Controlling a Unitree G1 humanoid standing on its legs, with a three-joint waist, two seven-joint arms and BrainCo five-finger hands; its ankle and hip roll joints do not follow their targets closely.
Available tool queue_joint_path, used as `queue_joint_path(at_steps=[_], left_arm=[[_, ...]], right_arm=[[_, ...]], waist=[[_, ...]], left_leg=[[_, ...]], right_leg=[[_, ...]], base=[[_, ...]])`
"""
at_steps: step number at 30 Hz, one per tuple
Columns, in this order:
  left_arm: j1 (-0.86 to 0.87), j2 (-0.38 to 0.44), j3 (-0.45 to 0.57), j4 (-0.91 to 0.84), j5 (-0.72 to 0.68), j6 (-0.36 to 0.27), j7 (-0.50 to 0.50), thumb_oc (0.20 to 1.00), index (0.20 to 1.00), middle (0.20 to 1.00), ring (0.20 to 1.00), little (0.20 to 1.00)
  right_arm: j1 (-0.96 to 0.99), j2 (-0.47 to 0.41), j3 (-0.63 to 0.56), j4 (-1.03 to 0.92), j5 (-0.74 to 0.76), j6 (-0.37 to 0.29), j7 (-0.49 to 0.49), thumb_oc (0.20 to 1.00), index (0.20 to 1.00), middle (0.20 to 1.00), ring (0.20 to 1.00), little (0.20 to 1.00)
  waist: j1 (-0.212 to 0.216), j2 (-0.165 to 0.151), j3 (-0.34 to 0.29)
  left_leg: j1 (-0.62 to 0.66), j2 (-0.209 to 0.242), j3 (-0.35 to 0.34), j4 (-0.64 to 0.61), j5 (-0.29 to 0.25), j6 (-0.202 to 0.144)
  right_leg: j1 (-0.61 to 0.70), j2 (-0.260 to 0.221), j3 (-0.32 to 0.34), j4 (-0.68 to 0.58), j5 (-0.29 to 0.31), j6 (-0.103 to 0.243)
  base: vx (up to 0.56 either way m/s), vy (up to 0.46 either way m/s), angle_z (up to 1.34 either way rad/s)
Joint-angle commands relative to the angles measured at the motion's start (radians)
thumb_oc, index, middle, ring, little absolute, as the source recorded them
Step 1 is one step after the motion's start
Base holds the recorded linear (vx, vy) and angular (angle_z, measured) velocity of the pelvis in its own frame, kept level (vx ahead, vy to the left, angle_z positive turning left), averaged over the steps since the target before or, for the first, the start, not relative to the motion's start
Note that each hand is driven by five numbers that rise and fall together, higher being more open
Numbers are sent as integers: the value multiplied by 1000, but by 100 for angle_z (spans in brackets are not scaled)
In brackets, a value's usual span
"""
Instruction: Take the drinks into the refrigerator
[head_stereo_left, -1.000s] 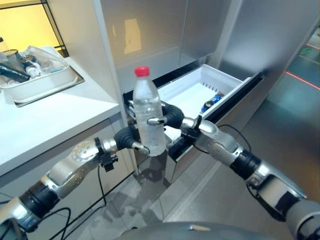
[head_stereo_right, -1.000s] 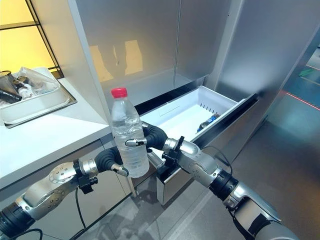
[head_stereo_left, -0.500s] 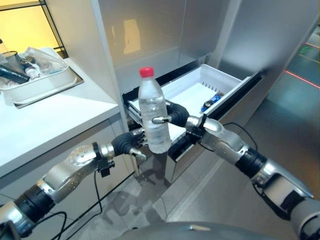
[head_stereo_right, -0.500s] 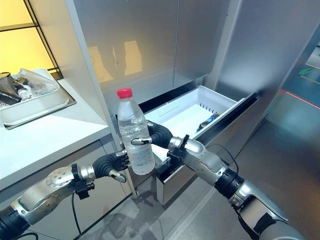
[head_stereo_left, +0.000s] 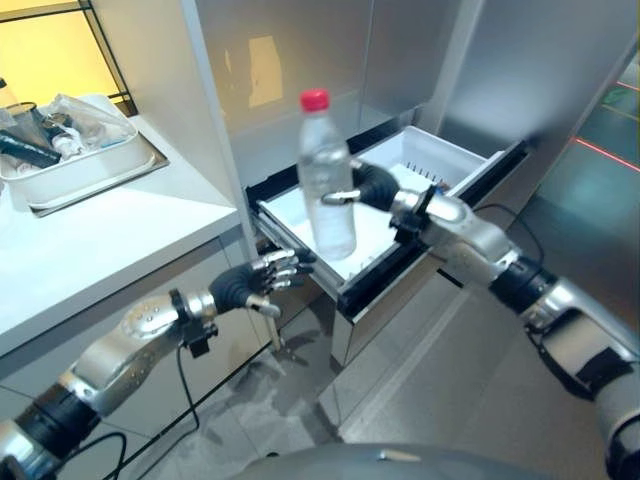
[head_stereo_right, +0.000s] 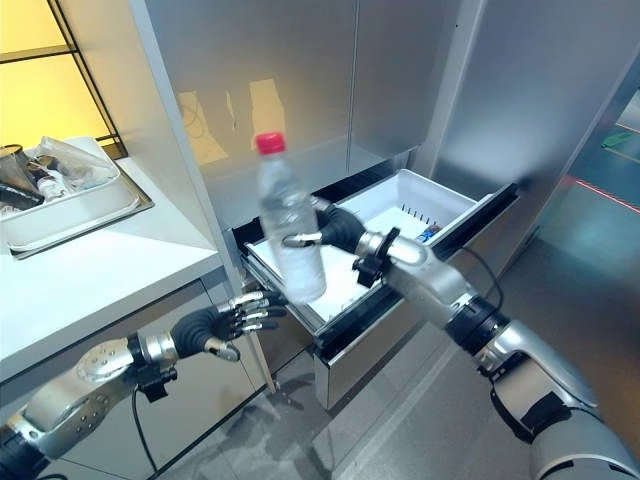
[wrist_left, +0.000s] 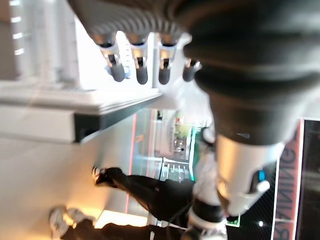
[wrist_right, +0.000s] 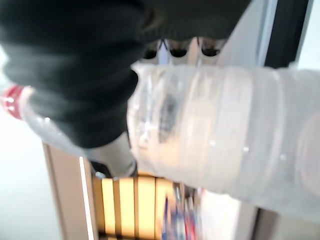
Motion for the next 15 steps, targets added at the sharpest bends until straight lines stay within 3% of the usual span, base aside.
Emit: queue_joint_path(at_steps=[1,9,15], left_arm=[[-11,5,55,-51,-33,-42,-15,1000,1000,1000,1000,1000],[49,-25,150,-76,-46,-72,3,1000,1000,1000,1000,1000],[101,-104,249,-111,-68,-113,30,1000,1000,1000,1000,1000]], right_arm=[[-205,-55,-152,60,59,-140,-35,200,200,200,200,200],[-194,-116,-173,122,23,-149,-54,200,200,200,200,200],[-134,-145,-190,138,-45,-150,-57,200,200,200,200,200]], waist=[[20,-28,6],[31,-38,20],[54,-47,54]], left_leg=[[52,-90,-31,24,-122,99],[37,-91,-41,27,-117,98],[-4,-94,-60,34,-108,101]], right_leg=[[69,22,-71,17,-98,7],[59,23,-82,19,-98,8],[25,21,-95,27,-98,8]], base=[[0,0,0],[0,0,0],[-7,-6,6]])
